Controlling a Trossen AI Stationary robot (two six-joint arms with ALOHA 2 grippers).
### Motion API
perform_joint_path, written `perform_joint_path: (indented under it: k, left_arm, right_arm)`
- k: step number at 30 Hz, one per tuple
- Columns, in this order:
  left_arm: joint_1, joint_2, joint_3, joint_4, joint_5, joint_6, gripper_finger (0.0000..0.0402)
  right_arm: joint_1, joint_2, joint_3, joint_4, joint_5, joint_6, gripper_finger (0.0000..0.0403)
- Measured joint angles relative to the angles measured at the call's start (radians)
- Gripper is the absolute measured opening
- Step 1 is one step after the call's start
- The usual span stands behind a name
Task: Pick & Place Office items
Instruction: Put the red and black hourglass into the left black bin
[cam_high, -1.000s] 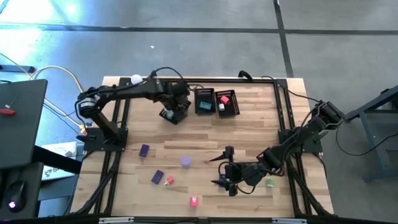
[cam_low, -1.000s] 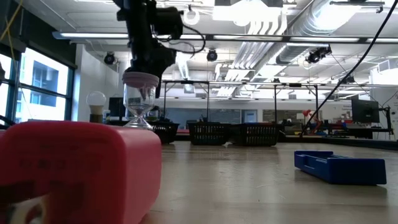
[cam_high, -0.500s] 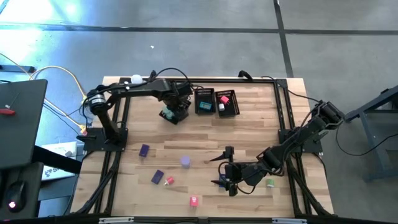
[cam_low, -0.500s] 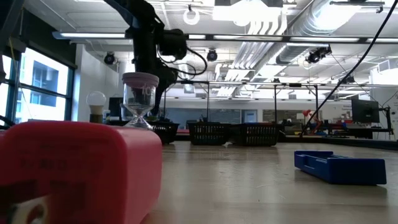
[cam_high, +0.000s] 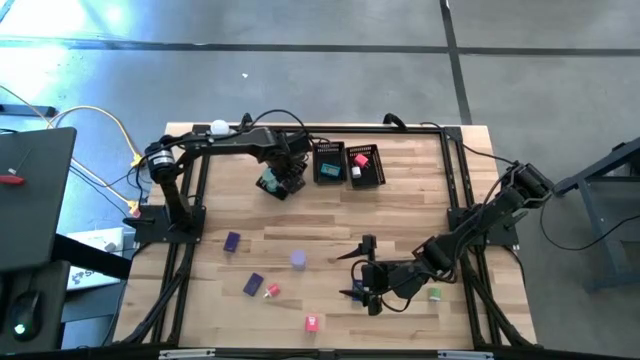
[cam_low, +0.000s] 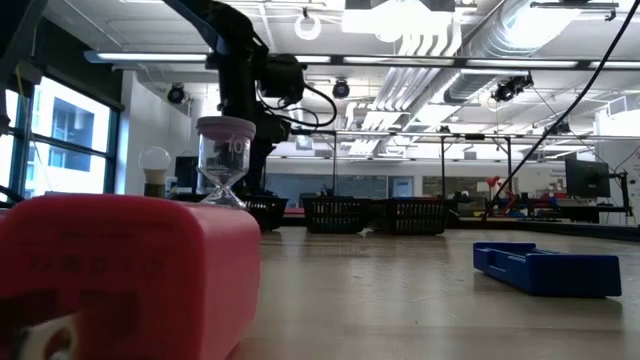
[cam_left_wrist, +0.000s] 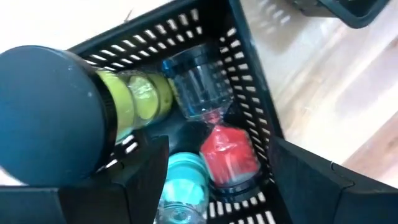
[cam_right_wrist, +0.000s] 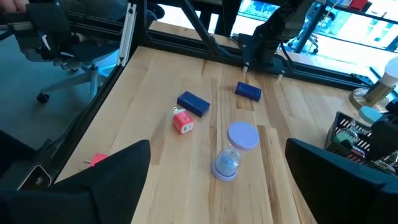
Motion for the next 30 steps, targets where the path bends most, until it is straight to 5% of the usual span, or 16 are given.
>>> perform_joint_path:
  k: [6, 30]
  left_arm:
    - [-0.010, 0.000, 0.000, 0.004, -0.083, -0.010, 0.0266]
    - [-0.009, 0.154, -0.002, 0.038, -0.021, -0.064, 0.0266]
  right_arm:
    - [0.000, 0.000, 0.000, 0.000, -0.008, 0.000, 0.0364]
    - [0.001, 0.000, 0.000, -0.020, -0.049, 0.023, 0.0364]
